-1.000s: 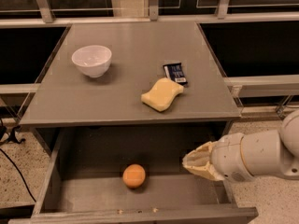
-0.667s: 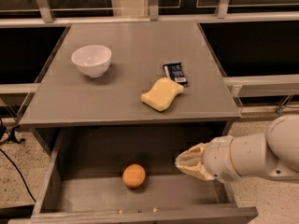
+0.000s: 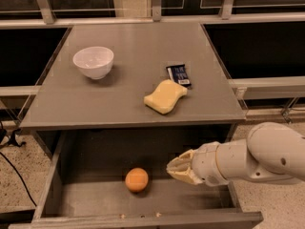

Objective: Pick orange from top drawer and place on counter

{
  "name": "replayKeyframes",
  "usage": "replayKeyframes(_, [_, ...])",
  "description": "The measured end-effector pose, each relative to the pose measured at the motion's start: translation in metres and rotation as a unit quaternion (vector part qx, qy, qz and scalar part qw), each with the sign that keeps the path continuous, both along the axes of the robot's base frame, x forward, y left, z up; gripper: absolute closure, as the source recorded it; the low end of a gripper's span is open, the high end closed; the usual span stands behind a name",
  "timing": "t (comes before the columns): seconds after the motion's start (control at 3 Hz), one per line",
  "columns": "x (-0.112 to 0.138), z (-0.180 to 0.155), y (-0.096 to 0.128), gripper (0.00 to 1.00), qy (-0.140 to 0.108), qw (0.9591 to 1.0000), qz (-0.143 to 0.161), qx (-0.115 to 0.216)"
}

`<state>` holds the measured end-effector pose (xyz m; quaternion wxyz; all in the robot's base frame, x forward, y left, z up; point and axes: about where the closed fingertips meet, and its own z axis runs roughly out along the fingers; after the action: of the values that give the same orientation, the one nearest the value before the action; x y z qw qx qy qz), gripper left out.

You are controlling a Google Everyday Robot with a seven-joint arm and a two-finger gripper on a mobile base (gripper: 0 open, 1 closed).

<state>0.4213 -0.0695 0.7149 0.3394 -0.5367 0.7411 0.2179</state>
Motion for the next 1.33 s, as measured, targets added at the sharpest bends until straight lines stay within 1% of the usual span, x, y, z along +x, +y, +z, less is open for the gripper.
replayKeyframes(0.33, [0.005, -0.017, 0.014, 0.36, 0.011, 0.9999, 0.009, 0.005])
replayKeyframes(0.67, [0.010, -0.036, 0.043, 0.13, 0.022, 0.9992, 0.031, 0.015])
replayKeyframes(1.0, [0.010, -0.036, 0.047, 0.16, 0.021, 0.9991, 0.034, 0.017])
replayKeyframes(1.33, [0.011, -0.037, 0.054, 0.27, 0.017, 0.9989, 0.035, 0.026])
